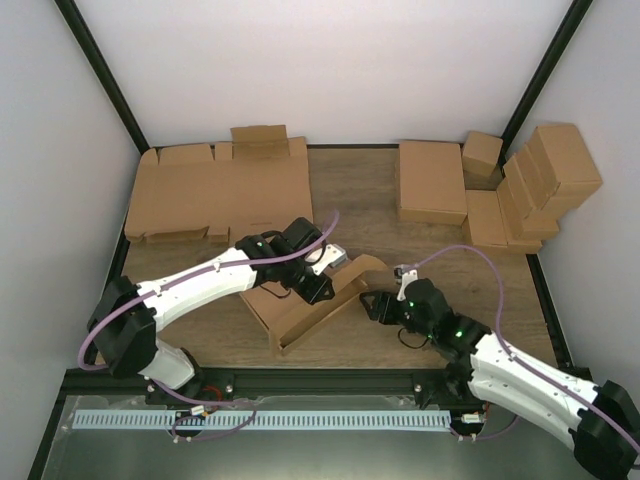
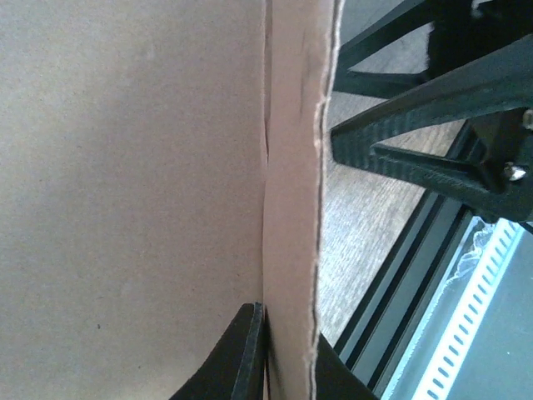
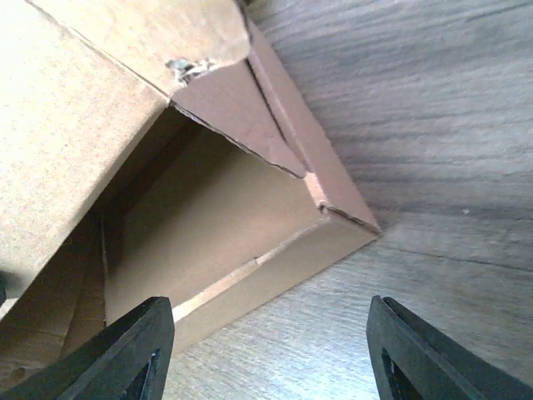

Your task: Fold the paper box

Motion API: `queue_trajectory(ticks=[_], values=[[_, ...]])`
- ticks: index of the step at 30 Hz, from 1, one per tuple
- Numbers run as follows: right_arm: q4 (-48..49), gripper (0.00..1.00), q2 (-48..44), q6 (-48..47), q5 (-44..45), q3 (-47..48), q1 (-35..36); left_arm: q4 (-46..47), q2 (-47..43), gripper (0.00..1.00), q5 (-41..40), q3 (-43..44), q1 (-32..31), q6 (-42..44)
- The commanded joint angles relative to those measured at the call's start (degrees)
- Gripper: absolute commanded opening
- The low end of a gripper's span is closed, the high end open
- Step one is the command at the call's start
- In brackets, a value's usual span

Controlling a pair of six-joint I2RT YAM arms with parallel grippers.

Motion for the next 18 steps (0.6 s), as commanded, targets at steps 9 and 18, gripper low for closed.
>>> queue_trajectory(ticks=[9,18], values=[[-1.6,0.46,-0.5,-4.3,2.5,2.5,-6.1,-3.3,-3.5,0.25,-6.4,4.5,0.0,-3.3],[6.9,0.14,1.1,-1.8,-22.1,-0.4,-26.1,-6.3,-9.2,0.58,-10.1,4.8,0.0,-7.6]])
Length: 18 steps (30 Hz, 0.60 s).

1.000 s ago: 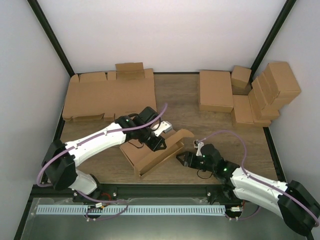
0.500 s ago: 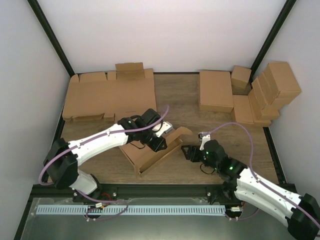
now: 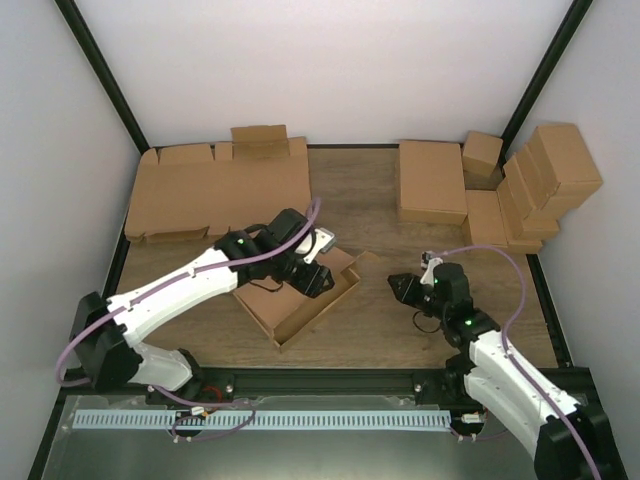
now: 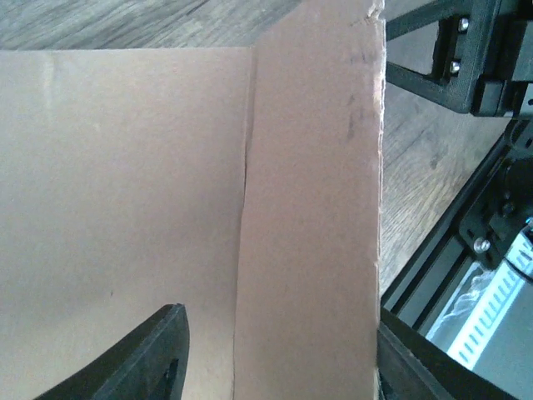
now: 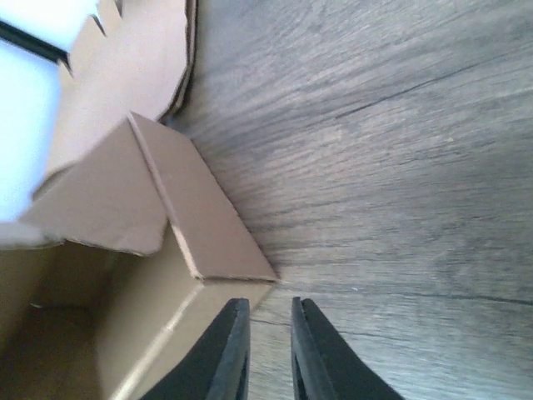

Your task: Fold the paper box

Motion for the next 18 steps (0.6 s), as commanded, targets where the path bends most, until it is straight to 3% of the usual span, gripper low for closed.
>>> queue_trajectory(ticks=[1,3,8,13,18], values=[[5.3,0.08,0.7,1.4,-12.2,0.7,-5.4,-2.0,-5.4,0.61,-3.2,0.6,0.0,-4.9],[6.5,0.01,2.6,2.2,-14.8,1.4,-7.1,-2.3,-8.9,0.66,-4.4,-0.5,0.0,-8.1],[9.1,0.01,7.8,4.1,-18.1,3.1,-8.7,-5.2,-18.8,0.76,-9.4,-5.0,0.0,-20.9],[7.7,0.01,11.3,2.8,-17.1,6.7,-8.7,-3.8,-31.5,0.98,-10.6,-15.3,0.1,-38.8],[0.2,0.01,18.2,-1.3,-16.8,13.9,-8.7,-1.5,-44.2,1.00,-12.2,-24.3,0.1,-53.8]])
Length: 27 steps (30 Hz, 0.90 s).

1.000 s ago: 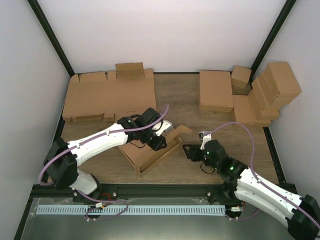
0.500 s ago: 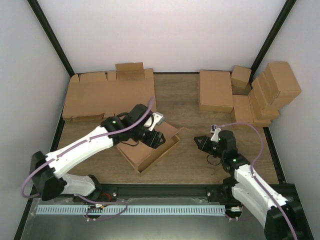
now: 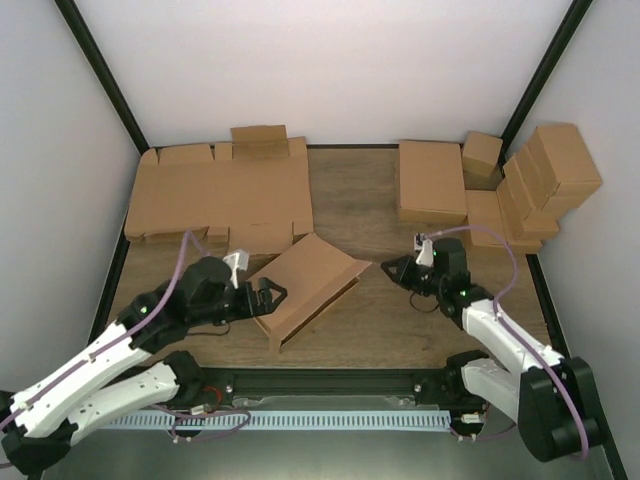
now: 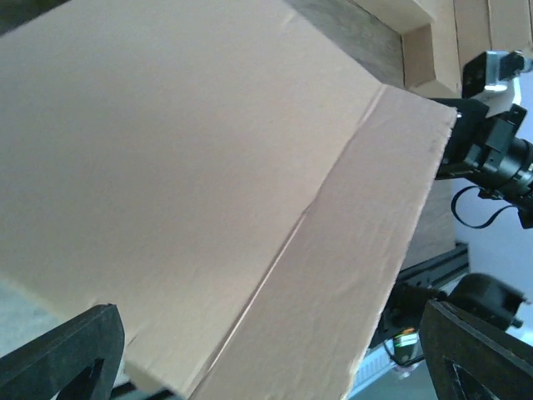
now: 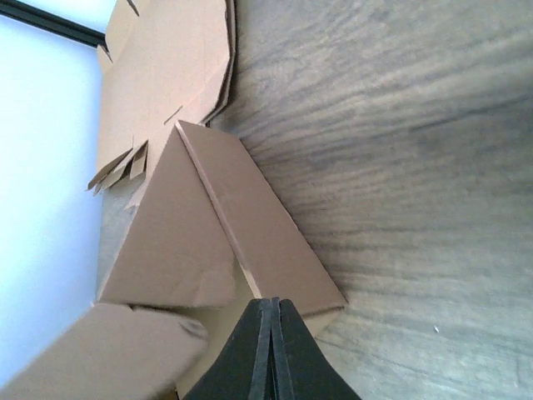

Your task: Fold the paper box

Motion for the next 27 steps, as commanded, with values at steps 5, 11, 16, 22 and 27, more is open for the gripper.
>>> queue_trajectory(ticks=[5,11,16,22,27], values=[[-11.2,0.01,10.8,-8.3,-4.0,14.3,-0.6,2.3,-18.1,1.00,-2.0,-12.8,0.0,-28.3],[-10.1,0.01,15.1,-10.1,-6.0,17.5,-0.7,8.7,-26.7,1.00,1.9,-23.7,0.0,-39.3],[-9.7,0.01,20.4,-11.5,-8.7,20.7,-0.6,16.6,-24.6,1.00,6.4,-29.0,0.0,-42.8],[-7.7,0.01,23.4,-11.4,-13.0,21.5,-0.7,19.9,-21.3,1.00,7.6,-29.4,0.1,-42.9],[-6.9,0.01,25.3,-11.7,-15.1,22.2,-0.7,21.2,-23.1,1.00,8.7,-31.7,0.1,-45.1]])
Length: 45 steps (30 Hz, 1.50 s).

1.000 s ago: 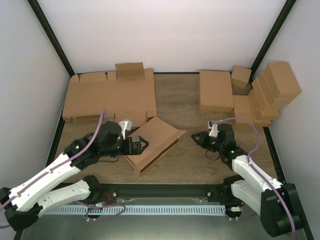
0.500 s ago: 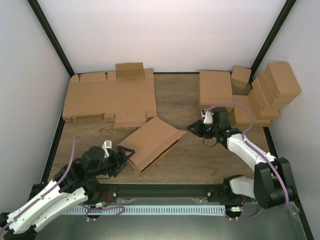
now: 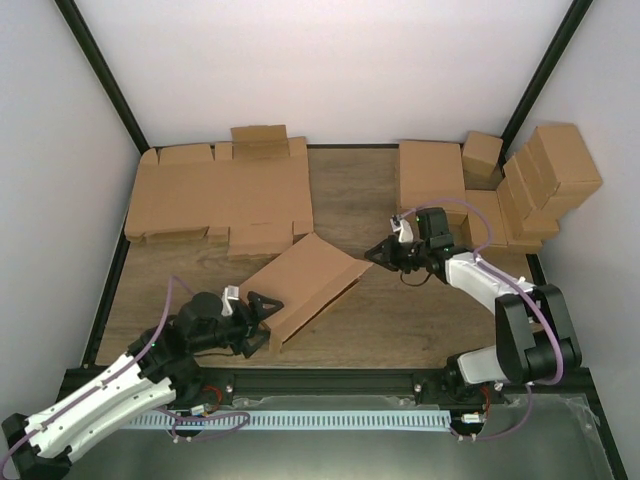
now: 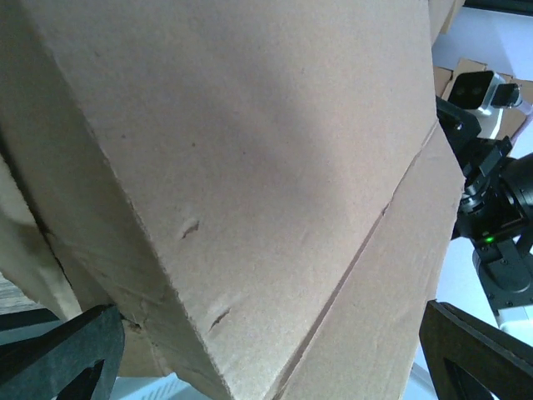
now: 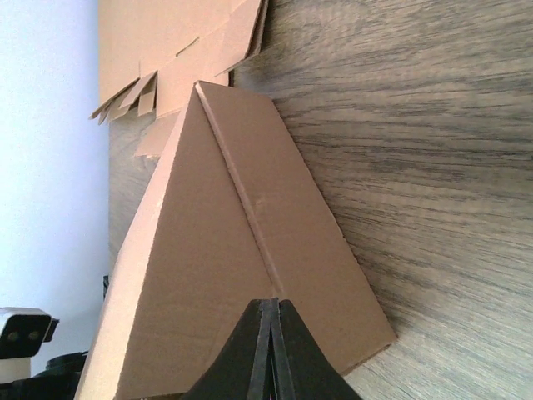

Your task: Fold the paper box

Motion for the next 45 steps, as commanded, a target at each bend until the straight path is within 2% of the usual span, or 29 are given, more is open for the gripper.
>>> queue_trajectory(ticks=[1,7,18,35,43,45], values=[[1.4,0.01,2.0,-1.5,-4.2,3.3,-0.4,3.2,-2.1,1.00,1.8,-2.6,0.0,-3.2],[0.4,0.01,3.7,-2.6,-5.7,4.3,0.4,5.3,-4.2,1.00,2.7,-5.1,0.0,-5.9],[-0.5,0.01,5.3,-3.3,-6.4,5.4,3.8,8.5,-2.3,0.99,2.0,-5.8,0.0,-5.7],[0.5,0.01,3.7,-1.3,-8.7,-0.9,6.2,5.7,-4.5,0.78,2.8,-7.4,0.0,-5.5],[2.0,0.01,4.5,-0.2,-10.3,-1.1,7.6,4.8,-4.3,0.76,3.9,-7.4,0.1,-4.6],[0.8,0.01,4.8,-1.1,-8.5,-0.6,7.9,4.1,-4.2,0.76,4.1,-7.3,0.0,-4.3]])
